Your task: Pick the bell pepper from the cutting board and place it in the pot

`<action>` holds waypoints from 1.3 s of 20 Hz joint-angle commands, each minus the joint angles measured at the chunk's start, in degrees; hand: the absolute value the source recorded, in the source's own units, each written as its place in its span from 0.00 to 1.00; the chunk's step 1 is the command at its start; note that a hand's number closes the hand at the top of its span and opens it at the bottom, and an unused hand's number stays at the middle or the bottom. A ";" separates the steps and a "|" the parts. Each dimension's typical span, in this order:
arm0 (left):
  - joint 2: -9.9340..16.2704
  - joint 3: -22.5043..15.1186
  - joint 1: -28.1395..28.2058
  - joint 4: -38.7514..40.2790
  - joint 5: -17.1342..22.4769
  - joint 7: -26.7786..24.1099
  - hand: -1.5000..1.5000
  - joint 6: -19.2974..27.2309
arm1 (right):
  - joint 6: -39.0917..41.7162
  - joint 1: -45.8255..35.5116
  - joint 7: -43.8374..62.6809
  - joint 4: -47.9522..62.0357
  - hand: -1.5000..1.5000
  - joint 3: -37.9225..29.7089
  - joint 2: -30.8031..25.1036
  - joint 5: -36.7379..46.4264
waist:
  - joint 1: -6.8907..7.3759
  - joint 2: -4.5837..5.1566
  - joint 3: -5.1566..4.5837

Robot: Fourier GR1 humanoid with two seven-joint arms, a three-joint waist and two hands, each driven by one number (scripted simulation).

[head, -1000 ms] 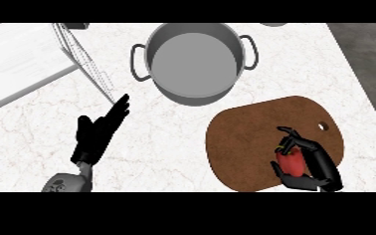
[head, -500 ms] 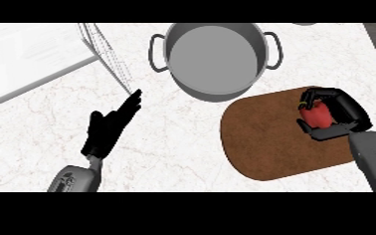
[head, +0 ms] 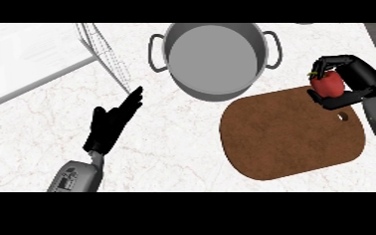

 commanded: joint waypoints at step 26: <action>0.19 2.30 2.46 0.33 -0.63 -1.32 0.50 -0.61 | -15.32 -37.29 7.85 17.52 1.00 10.19 17.44 20.68 | -2.49 -1.02 -0.40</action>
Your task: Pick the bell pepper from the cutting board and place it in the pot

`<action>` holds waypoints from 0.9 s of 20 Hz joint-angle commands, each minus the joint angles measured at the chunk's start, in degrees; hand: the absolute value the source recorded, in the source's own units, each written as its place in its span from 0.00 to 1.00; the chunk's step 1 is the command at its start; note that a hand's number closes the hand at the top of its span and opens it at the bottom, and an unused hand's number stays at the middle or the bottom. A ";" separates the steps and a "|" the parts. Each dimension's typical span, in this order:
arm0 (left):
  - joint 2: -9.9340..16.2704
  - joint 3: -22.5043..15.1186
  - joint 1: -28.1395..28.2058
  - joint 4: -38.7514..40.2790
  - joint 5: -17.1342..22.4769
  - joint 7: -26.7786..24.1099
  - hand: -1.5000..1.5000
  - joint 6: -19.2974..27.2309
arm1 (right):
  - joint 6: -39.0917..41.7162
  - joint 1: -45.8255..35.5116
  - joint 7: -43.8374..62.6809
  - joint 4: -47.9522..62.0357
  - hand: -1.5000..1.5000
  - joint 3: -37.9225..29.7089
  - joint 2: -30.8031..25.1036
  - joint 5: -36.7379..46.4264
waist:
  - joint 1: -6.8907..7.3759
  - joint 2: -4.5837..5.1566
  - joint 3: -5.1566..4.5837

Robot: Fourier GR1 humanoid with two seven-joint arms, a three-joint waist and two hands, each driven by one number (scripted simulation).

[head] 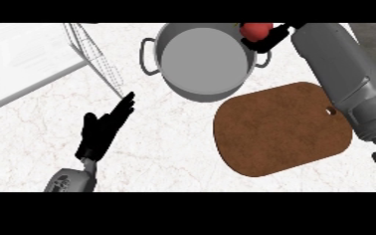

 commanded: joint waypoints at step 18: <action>0.70 1.93 -1.45 -1.44 1.59 2.84 0.50 -1.77 | -3.97 -8.85 27.84 13.94 1.00 15.56 17.97 20.80 | 0.28 0.08 -0.09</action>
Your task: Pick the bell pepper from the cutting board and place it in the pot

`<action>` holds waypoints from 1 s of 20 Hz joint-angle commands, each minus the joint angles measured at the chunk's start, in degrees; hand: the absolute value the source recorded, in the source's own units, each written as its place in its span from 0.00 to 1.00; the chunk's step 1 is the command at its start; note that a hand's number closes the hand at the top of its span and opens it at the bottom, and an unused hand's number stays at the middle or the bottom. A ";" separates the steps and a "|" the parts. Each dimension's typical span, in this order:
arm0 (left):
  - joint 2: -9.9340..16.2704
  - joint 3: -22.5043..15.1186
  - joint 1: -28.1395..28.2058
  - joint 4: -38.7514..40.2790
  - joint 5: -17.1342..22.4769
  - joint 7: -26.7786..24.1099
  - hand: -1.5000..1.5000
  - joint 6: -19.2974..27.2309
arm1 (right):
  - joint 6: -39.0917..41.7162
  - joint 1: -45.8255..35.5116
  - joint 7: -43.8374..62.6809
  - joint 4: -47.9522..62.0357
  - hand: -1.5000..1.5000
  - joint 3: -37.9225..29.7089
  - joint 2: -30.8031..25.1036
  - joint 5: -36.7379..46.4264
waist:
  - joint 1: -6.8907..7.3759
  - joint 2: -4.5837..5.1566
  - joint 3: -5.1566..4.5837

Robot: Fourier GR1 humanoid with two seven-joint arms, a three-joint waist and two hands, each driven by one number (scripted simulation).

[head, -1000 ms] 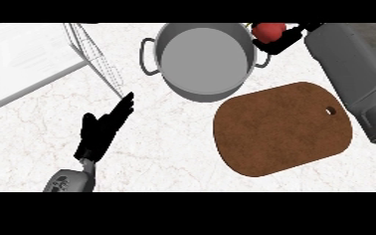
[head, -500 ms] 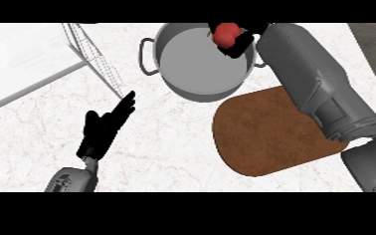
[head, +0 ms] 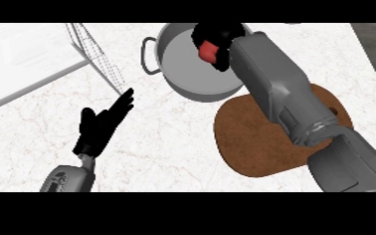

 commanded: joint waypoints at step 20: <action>-1.72 -0.73 1.11 0.13 -1.40 -0.89 0.50 0.91 | -2.57 1.31 -0.88 -4.35 0.00 -32.11 -0.75 -29.80 | -0.24 0.24 0.11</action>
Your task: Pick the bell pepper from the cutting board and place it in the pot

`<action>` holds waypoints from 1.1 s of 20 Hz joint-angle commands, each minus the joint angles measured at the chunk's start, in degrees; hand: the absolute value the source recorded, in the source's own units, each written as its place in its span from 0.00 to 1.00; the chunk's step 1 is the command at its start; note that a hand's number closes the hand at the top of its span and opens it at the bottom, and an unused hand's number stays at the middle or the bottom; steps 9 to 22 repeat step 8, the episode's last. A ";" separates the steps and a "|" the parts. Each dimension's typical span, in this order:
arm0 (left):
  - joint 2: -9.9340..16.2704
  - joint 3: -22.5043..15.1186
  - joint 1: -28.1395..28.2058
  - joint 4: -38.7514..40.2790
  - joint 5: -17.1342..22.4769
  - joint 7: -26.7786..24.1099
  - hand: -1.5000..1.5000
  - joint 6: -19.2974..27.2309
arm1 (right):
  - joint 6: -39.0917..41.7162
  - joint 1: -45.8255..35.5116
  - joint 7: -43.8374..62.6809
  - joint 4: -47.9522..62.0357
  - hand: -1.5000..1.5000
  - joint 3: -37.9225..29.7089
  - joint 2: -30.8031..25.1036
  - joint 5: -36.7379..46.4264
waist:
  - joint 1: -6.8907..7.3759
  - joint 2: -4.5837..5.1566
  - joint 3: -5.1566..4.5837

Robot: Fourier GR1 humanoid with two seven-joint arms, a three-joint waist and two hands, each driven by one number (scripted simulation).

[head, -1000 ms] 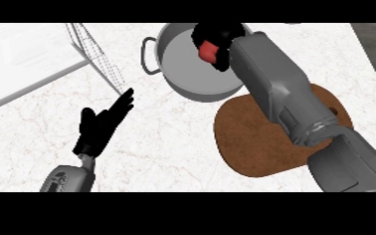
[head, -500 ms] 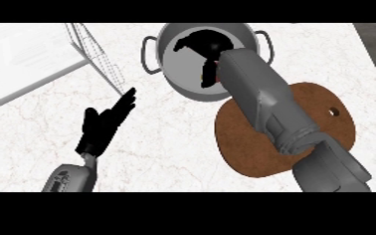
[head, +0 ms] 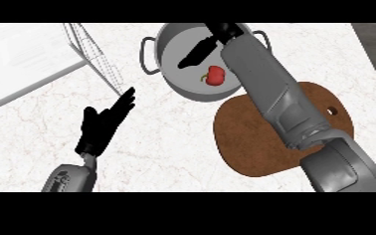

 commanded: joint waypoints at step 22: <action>-0.56 -0.41 0.97 -0.13 -0.52 -0.92 0.50 -0.24 | 6.43 1.47 -4.61 -0.13 0.00 -13.40 -12.84 -11.81 | 0.31 0.40 -0.02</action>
